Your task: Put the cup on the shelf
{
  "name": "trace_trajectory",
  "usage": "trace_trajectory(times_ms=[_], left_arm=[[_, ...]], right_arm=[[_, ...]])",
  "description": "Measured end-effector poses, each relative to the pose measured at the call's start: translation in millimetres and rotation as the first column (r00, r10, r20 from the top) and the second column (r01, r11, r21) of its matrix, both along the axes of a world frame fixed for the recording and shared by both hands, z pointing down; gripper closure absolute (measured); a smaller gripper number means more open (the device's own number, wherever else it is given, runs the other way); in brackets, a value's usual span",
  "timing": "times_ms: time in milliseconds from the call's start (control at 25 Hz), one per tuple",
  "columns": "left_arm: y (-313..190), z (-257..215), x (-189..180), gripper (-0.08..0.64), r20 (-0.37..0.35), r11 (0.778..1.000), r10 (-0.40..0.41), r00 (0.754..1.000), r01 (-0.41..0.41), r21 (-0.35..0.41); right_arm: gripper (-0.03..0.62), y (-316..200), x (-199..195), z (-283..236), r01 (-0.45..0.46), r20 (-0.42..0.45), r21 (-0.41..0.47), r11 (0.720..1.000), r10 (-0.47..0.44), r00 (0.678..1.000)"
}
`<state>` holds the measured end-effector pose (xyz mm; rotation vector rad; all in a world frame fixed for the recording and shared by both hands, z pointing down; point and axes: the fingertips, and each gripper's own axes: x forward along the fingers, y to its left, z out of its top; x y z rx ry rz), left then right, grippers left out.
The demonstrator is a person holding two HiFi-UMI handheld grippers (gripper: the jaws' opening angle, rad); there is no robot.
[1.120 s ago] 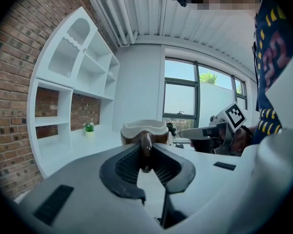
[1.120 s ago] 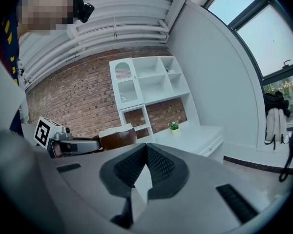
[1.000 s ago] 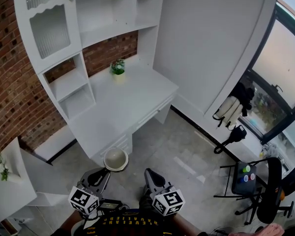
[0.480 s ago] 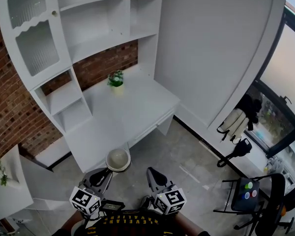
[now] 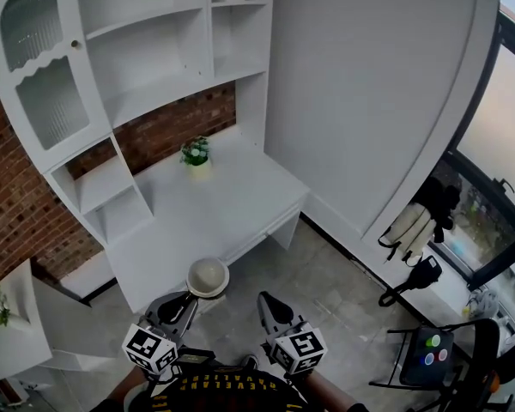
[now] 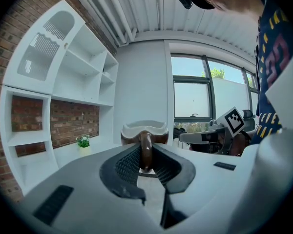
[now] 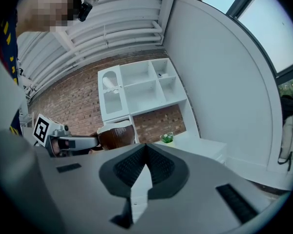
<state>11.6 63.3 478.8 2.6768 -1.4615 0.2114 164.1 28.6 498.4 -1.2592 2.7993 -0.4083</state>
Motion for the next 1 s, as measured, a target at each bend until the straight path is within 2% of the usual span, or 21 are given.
trace_trajectory(times_ms=[200,600,800,1000], left_arm=[[-12,-5,11,0.511,0.015,1.0,0.001,1.0,-0.002,0.009],[-46,6,0,0.511,0.008,1.0,-0.004,1.0,0.004,-0.009],[-84,10,-4,0.511,-0.009,1.0,0.012,1.0,-0.012,-0.006],[-137,11,-12,0.511,-0.009,0.999,0.041,0.999,-0.041,0.009]], right_arm=[[0.586,-12,14,-3,-0.003,0.016,0.016,1.0,0.003,1.0],[0.586,-42,16,10,-0.03,0.002,-0.011,0.999,0.03,1.0],[0.586,-74,15,9,-0.057,-0.018,-0.02,0.998,0.057,0.998],[0.586,-128,7,9,-0.083,-0.037,-0.032,0.996,0.081,0.996]])
